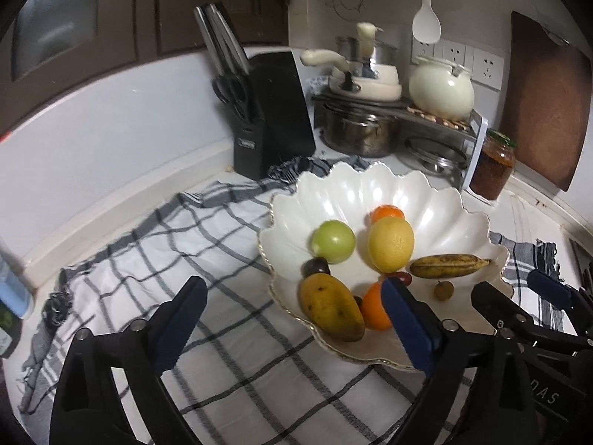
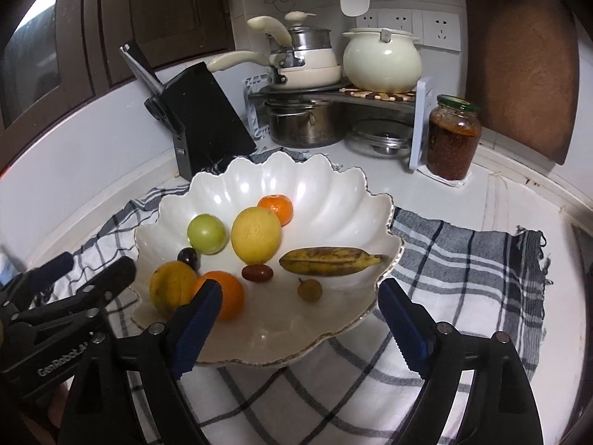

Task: Organize fruits

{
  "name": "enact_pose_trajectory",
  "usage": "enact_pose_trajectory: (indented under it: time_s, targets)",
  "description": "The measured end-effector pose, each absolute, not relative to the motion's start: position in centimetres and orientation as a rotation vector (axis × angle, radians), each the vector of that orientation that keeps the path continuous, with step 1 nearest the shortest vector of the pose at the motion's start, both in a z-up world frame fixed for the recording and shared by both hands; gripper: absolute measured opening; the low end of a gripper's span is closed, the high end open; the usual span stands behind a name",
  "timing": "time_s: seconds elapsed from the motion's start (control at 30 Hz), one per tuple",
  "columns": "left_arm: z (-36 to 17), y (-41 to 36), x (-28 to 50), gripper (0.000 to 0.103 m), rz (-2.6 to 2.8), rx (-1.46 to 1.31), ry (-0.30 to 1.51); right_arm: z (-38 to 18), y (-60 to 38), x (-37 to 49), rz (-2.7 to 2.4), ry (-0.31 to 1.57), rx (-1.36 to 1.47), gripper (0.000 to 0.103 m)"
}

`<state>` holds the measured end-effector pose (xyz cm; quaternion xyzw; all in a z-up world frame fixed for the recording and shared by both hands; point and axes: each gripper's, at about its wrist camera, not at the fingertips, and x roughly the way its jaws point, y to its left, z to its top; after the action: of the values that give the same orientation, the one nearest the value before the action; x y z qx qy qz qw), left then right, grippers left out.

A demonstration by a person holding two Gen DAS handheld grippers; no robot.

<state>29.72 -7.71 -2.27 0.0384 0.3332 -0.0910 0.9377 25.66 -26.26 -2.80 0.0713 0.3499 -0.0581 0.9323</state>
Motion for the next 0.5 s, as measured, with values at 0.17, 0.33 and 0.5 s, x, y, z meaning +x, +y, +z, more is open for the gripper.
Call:
enact_pose_trajectory:
  time_s: [0.17,0.33,0.5]
  targets:
    - [-1.3,-7.0,28.6,0.102,-0.158,0.081,0.659,-2.1,-26.1,24.8,-0.138,0.698,0.138,0.091]
    - [-0.4,-6.3,27.4,0.102,-0.146,0.074,0.642,-1.1,-25.6,23.8,-0.144,0.677,0.128,0.091]
    - [0.4,-5.6,25.9,0.103,-0.133,0.064,0.624,-0.3,-25.0,22.5,-0.141,0.659,0.113,0.091]
